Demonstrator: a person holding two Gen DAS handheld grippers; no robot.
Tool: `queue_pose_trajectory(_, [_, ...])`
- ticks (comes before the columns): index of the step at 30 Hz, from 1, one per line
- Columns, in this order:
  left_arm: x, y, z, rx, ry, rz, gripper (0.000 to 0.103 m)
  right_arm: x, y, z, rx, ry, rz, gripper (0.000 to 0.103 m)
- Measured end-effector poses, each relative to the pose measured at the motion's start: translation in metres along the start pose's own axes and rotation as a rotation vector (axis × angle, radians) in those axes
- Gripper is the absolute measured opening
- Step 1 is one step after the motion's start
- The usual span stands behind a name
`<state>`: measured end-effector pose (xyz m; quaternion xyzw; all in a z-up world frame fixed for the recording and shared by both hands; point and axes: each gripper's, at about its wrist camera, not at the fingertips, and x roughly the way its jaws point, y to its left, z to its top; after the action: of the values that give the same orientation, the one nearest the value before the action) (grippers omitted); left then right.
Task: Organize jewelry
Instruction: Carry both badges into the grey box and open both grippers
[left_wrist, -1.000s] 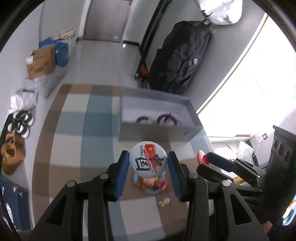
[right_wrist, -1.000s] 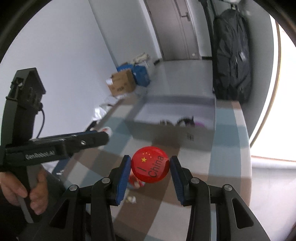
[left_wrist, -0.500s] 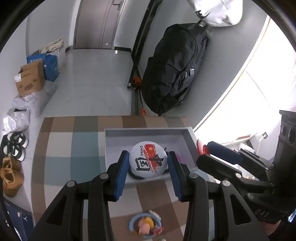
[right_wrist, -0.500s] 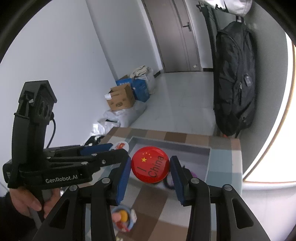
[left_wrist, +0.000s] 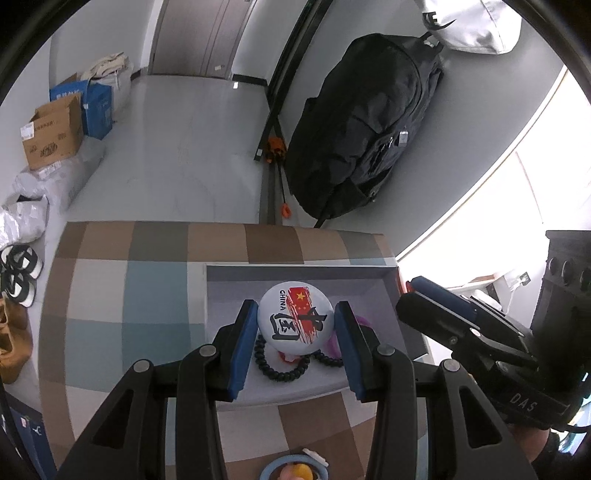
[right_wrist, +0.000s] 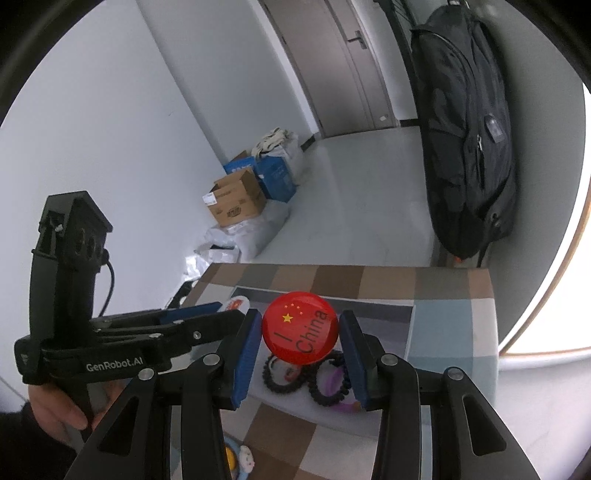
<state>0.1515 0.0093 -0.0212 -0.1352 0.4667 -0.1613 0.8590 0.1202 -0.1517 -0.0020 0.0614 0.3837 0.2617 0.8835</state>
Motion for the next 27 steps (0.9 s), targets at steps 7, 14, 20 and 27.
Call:
queue_pose_trajectory(7, [0.004,-0.002,0.000,0.004,0.009,-0.003,0.037,0.003,-0.003,-0.002,0.013,0.010,0.013,0.042])
queue_pose_trajectory(14, [0.011,0.001,0.000,-0.027,0.025,-0.048,0.037,0.008,-0.011,-0.003,0.046,0.036,0.008,0.042])
queue_pose_trajectory(20, [0.018,0.005,0.000,-0.067,0.059,-0.058,0.049,0.010,-0.015,0.000,0.068,0.032,0.010,0.044])
queue_pose_trajectory(27, [0.011,0.005,-0.004,-0.085,0.056,-0.042,0.066,-0.002,-0.019,0.002,0.087,-0.011,0.010,0.063])
